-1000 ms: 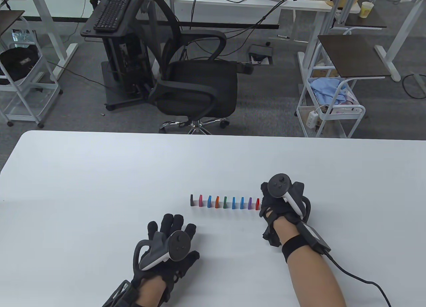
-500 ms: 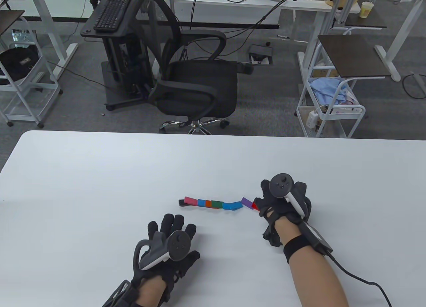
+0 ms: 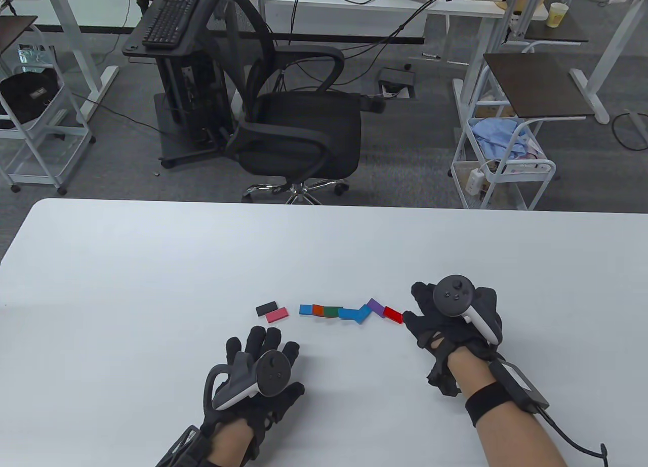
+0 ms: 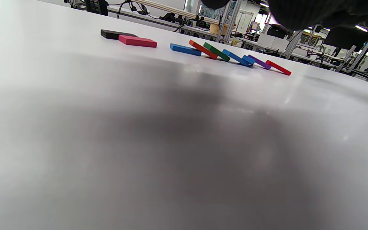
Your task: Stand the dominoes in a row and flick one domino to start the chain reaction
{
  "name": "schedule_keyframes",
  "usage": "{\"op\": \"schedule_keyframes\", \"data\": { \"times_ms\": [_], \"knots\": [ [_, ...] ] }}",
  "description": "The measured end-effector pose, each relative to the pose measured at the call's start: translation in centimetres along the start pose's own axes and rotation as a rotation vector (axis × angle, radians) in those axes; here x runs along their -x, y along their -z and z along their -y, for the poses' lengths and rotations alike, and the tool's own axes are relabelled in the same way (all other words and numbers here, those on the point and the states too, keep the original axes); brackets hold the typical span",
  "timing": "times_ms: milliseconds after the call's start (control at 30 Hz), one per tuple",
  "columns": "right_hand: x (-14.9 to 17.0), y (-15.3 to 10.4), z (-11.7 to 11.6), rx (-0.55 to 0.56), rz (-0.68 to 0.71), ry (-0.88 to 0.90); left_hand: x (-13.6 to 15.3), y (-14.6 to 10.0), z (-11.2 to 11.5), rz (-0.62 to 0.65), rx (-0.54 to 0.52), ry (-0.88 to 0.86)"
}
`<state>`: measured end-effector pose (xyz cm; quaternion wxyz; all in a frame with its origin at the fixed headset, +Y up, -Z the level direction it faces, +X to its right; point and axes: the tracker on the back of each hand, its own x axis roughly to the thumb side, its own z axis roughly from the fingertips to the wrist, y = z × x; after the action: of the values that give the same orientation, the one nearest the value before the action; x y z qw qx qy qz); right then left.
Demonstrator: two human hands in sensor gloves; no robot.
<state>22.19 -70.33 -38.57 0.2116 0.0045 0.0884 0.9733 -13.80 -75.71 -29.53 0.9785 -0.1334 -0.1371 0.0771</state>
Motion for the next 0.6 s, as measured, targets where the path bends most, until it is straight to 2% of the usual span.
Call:
{"op": "schedule_keyframes", "data": {
  "times_ms": [267, 600],
  "knots": [
    [1.3, -4.7, 1.4, -0.018, 0.049, -0.024, 0.2, -0.1, 0.0, -0.004, 0.003, -0.005],
    [3.3, -8.7, -0.7, -0.030, 0.078, -0.035, 0.1, -0.1, 0.1, 0.004, -0.001, -0.009]
  ]
}}
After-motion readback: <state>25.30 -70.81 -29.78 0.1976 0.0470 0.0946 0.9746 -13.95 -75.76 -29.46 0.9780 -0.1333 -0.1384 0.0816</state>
